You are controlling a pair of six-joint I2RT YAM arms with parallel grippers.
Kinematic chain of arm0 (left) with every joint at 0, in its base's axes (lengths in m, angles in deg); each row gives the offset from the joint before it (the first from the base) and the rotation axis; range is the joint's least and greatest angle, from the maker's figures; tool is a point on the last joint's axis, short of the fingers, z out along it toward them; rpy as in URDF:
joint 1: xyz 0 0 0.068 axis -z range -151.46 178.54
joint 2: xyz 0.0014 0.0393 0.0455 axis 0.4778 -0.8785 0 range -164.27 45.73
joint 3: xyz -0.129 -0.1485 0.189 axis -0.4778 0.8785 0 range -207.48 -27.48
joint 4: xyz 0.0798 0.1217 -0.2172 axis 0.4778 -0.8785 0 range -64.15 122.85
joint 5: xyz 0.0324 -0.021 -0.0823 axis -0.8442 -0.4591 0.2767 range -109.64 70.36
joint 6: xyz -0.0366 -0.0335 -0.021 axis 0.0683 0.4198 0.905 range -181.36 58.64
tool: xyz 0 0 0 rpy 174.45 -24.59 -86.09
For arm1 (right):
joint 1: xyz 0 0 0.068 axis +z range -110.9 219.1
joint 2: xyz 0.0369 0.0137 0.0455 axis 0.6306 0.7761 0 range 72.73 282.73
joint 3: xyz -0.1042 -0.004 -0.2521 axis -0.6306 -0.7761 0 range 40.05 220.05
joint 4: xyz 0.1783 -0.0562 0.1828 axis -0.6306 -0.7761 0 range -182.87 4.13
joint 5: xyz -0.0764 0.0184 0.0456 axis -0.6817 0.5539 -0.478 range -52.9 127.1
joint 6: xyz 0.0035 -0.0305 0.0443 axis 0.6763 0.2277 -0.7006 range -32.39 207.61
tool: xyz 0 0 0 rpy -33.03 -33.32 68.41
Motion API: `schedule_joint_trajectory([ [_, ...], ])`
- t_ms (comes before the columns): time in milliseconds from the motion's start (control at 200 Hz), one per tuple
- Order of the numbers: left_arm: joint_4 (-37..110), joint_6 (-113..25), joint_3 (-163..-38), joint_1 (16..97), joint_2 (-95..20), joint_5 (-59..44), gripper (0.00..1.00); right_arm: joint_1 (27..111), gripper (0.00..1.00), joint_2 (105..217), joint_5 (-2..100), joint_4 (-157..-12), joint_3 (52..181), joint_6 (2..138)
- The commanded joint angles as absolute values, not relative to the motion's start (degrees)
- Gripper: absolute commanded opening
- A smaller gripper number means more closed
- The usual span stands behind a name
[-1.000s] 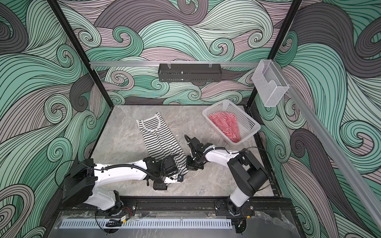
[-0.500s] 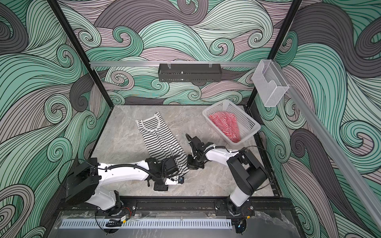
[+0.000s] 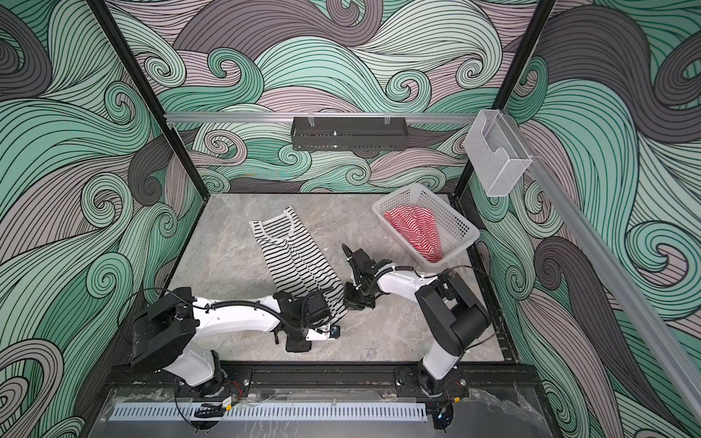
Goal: Fold and stack tank tops
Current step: Fold the tank top at the center of the table.
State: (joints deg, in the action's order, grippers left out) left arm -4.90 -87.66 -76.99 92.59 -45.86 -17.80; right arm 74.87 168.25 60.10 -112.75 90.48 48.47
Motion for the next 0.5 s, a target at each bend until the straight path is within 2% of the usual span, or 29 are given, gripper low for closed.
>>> schedule_joint_trajectory([
  [0, -6.3, -88.2, -77.1, 92.3, -48.9, -16.2, 0.32, 74.2, 0.00, 167.2, 60.2, -112.8, 90.5, 49.0],
  [125, -6.7, -88.4, -78.0, 92.2, -50.4, -16.2, 0.15, 73.6, 0.00, 166.7, 60.4, -112.8, 90.2, 49.2],
  [290, -7.2, -88.9, -79.9, 91.9, -51.1, -16.1, 0.00, 72.7, 0.00, 165.8, 60.7, -113.0, 90.0, 49.6],
  [495, -12.8, -89.3, -87.9, 91.7, -50.9, -11.3, 0.00, 69.5, 0.00, 160.5, 61.3, -115.4, 88.2, 50.3],
])
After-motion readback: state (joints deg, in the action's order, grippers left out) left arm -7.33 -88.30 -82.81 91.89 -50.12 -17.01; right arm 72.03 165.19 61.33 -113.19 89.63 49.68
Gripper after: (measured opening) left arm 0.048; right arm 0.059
